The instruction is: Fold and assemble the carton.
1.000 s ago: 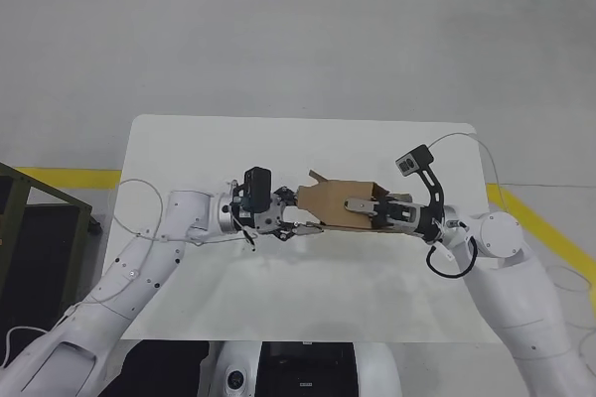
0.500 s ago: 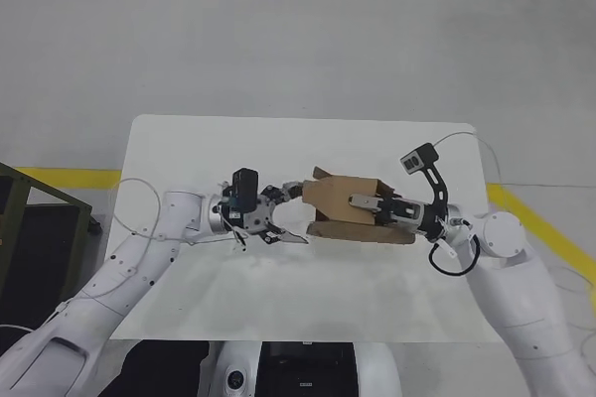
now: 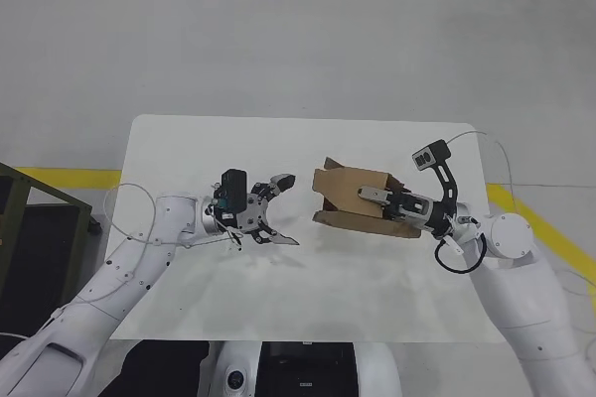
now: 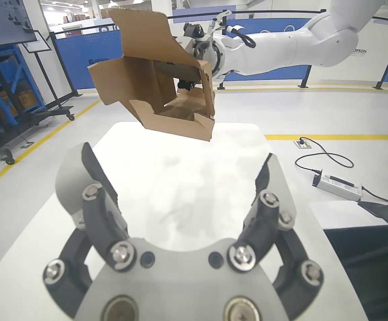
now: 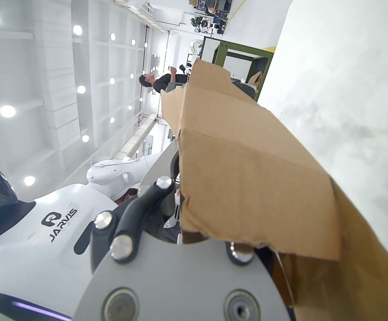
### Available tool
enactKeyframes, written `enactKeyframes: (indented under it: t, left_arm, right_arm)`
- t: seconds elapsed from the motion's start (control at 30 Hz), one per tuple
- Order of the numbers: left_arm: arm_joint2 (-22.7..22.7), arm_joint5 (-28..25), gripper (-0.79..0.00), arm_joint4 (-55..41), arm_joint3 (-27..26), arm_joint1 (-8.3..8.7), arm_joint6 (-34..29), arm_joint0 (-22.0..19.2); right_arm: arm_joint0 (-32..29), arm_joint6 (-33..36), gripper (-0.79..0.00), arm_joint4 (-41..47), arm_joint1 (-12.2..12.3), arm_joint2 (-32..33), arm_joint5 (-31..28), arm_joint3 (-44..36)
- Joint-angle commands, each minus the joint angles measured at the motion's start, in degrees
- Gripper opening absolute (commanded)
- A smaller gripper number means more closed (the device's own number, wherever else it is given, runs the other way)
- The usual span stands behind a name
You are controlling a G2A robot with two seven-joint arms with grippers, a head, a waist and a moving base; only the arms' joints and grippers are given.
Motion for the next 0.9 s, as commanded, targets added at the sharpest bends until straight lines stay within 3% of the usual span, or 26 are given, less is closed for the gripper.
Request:
enactKeyframes:
  t: [0.0, 0.23, 0.67, 0.87]
  left_arm:
    - [-0.1, 0.9, 0.0, -0.8, -0.5, -0.08, -1.3, 0.3]
    - [-1.1, -2.7, 0.0, -0.8, -0.5, 0.3, -5.6, -0.7]
    - [4.7, -2.7, 0.0, 6.0, -1.5, 4.79, -0.4, -2.3]
    - [4.2, -2.7, 0.0, 4.2, -2.3, 5.11, -0.3, -4.9]
  right_arm:
    - [-0.3, -0.5, -0.785, -0.2, 0.0, -0.1, 0.4, -0.1]
    - [-0.1, -1.1, -0.785, -0.2, -0.1, -1.0, 3.9, 0.1]
    - [1.9, -1.4, -0.785, 0.2, -0.4, -2.3, 5.7, 1.0]
    - [2.2, -1.8, -0.785, 0.9, -0.6, -2.6, 4.3, 1.9]
